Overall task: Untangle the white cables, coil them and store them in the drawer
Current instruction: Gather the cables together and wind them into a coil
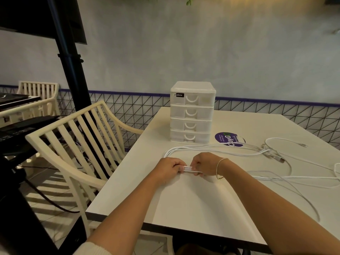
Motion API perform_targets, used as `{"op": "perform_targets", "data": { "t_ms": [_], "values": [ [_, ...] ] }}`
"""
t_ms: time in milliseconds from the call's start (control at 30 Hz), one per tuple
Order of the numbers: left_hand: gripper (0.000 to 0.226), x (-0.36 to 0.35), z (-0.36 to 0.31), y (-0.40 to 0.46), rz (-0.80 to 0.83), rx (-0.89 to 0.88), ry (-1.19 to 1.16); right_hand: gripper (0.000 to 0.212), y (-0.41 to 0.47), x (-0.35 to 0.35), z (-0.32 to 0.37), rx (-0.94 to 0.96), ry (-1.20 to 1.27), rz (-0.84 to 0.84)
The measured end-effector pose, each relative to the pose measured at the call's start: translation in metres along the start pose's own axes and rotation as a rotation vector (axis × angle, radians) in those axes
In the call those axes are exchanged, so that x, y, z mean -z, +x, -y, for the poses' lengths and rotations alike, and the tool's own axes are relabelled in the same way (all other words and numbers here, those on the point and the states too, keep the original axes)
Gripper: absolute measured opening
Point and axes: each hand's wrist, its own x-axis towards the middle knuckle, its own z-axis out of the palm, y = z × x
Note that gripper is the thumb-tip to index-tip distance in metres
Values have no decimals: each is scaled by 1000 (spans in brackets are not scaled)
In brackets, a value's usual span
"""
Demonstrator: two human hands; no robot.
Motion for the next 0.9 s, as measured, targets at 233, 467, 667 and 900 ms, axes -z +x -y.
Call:
{"op": "perform_targets", "data": {
  "t_ms": [233,467,667,900],
  "values": [
    [19,-1,3,0,-6,12,-14,31,-4,2,4,-46,-76,19],
    [19,-1,1,0,-16,7,-35,30,-18,0,-3,76,-151,24],
    [17,1,5,2,38,51,-75,20,2,-5,-7,-15,-181,-160],
    [13,-6,4,-1,79,79,-195,18,5,-4,-13,-45,-137,-163]
  ]
}}
